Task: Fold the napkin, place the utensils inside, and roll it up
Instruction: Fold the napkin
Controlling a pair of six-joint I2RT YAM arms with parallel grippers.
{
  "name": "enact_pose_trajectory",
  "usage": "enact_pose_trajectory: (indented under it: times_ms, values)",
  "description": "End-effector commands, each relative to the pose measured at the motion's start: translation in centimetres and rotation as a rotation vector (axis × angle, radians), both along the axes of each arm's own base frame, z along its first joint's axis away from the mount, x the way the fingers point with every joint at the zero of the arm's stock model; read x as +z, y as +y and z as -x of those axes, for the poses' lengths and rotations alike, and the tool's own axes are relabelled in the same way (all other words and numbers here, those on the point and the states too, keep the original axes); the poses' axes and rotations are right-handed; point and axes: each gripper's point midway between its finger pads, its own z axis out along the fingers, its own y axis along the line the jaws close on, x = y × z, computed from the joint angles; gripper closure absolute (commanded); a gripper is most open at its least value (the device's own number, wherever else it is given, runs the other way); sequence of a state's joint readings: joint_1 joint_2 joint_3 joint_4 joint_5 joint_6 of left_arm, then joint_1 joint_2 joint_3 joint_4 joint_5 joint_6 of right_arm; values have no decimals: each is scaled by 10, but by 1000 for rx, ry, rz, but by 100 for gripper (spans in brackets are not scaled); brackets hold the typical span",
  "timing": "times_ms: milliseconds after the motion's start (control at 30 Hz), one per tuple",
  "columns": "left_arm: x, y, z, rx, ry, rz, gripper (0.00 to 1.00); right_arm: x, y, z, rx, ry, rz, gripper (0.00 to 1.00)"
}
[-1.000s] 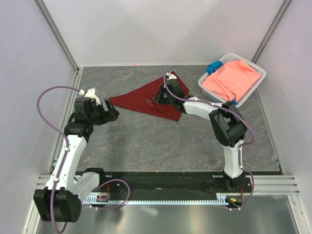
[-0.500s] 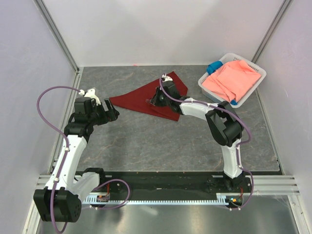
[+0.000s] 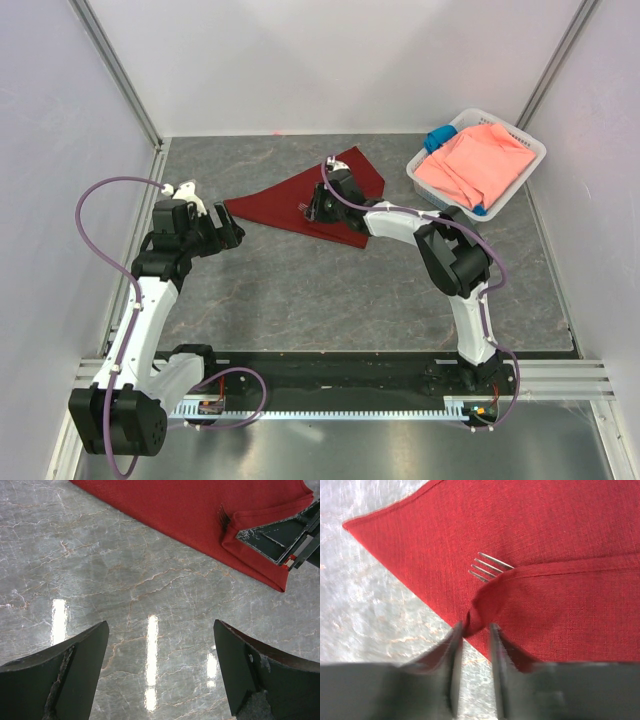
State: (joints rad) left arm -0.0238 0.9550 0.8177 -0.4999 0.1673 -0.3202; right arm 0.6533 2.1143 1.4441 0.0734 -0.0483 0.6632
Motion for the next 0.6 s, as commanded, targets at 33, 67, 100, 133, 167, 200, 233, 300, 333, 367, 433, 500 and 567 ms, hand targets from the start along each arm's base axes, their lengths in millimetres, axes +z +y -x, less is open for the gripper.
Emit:
enact_pose_trajectory:
  times_ms: [33, 67, 100, 133, 167, 200, 233, 300, 333, 367, 433, 500, 567]
  values:
    - [-1, 2, -5, -10, -11, -29, 6, 37, 19, -6, 62, -84, -36, 53]
    - [-2, 4, -7, -1, -7, -32, 6, 41, 19, -6, 70, -96, -35, 51]
    - [-3, 3, -8, 0, 0, -30, 6, 51, 20, -5, 81, -112, -45, 49]
    - [-6, 4, -11, 5, 13, -28, 6, 57, 21, -4, 92, -123, -50, 40]
    - [-8, 4, -12, 18, 25, -17, 6, 63, 22, -3, 106, -137, -52, 38]
    - [-10, 4, -14, 28, 34, -9, 6, 75, 20, -1, 111, -157, -62, 37]
    - [-11, 4, -16, 42, 40, 1, 6, 82, 19, 0, 115, -172, -63, 38]
    - [-17, 2, -24, 85, 57, 46, 6, 101, 12, 3, 109, -211, -66, 38]
    - [-18, 2, -27, 119, 66, 81, 6, 107, 10, 5, 108, -220, -67, 38]
    - [-22, 2, -35, 138, 62, 96, 7, 117, 4, 9, 104, -236, -74, 38]
    - [-28, 6, -44, 216, 58, 134, 8, 126, -6, 10, 92, -245, -82, 37]
    - [-35, 12, -58, 267, 33, 153, 10, 138, -17, 19, 89, -255, -99, 37]
    - [-45, 22, -72, 351, 30, 173, 13, 148, -34, 26, 75, -269, -103, 37]
